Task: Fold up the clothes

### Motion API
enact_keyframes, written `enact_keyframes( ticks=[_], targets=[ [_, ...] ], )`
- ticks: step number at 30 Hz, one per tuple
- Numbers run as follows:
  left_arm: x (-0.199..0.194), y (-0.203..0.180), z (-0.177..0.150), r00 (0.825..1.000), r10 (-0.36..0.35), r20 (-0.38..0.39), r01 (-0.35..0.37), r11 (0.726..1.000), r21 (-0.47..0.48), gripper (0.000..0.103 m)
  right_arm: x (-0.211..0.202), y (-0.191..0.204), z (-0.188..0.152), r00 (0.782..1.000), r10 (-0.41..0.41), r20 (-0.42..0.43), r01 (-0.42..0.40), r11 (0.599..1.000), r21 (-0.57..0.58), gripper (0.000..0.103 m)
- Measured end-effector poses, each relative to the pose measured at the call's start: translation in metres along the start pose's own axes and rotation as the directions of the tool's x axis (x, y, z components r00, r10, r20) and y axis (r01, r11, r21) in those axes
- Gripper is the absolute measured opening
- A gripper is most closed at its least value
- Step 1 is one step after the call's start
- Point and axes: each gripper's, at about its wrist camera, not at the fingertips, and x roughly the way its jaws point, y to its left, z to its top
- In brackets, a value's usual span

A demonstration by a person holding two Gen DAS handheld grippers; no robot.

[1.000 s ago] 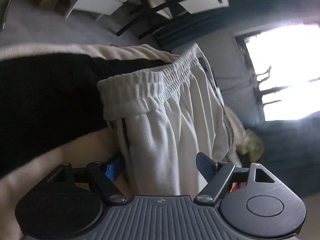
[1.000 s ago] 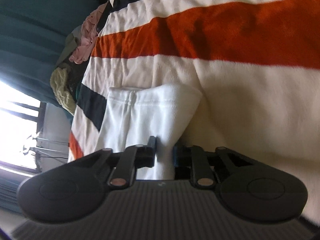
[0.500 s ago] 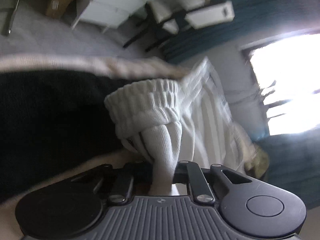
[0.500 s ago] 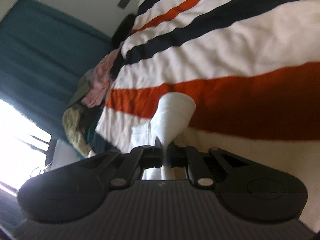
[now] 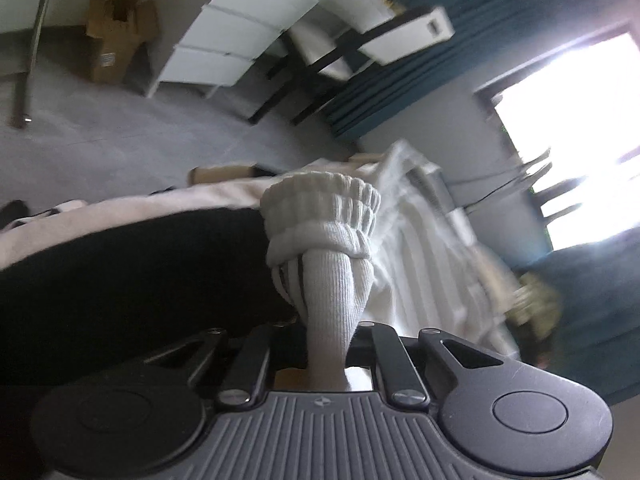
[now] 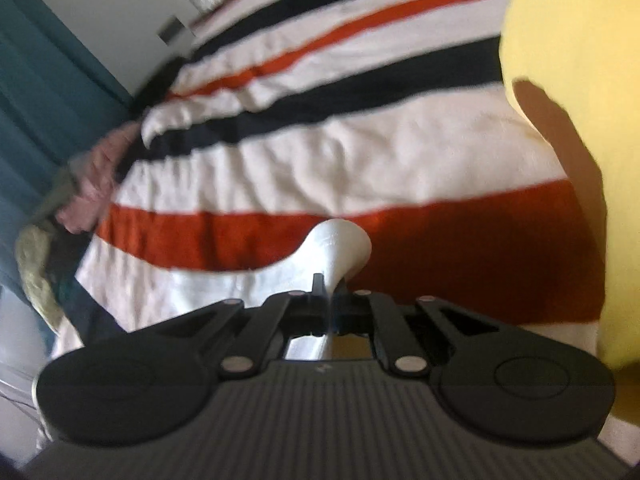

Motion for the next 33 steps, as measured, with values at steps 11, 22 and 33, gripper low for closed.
enact_keyframes(
  ticks=[11, 22, 33],
  targets=[
    [-0.04, -0.046, -0.008, 0.988, 0.111, 0.108, -0.139, 0.943, 0.301, 0.082, -0.012, 0.022, 0.001, 0.997, -0.065, 0.05, 0.073, 0.985, -0.159, 0.045],
    [-0.076, -0.171, -0.103, 0.963, -0.149, 0.226, -0.044, 0.738, 0.673, 0.088, -0.112, 0.111, -0.052, 0.898, 0.414, 0.15, -0.262, 0.776, -0.574, 0.069],
    [-0.003, -0.243, -0.222, 0.952, -0.301, 0.046, 0.121, 0.512, 0.85, 0.089, -0.171, 0.15, -0.143, 0.728, 0.661, -0.181, -0.56, 0.421, -0.713, 0.069]
  ],
)
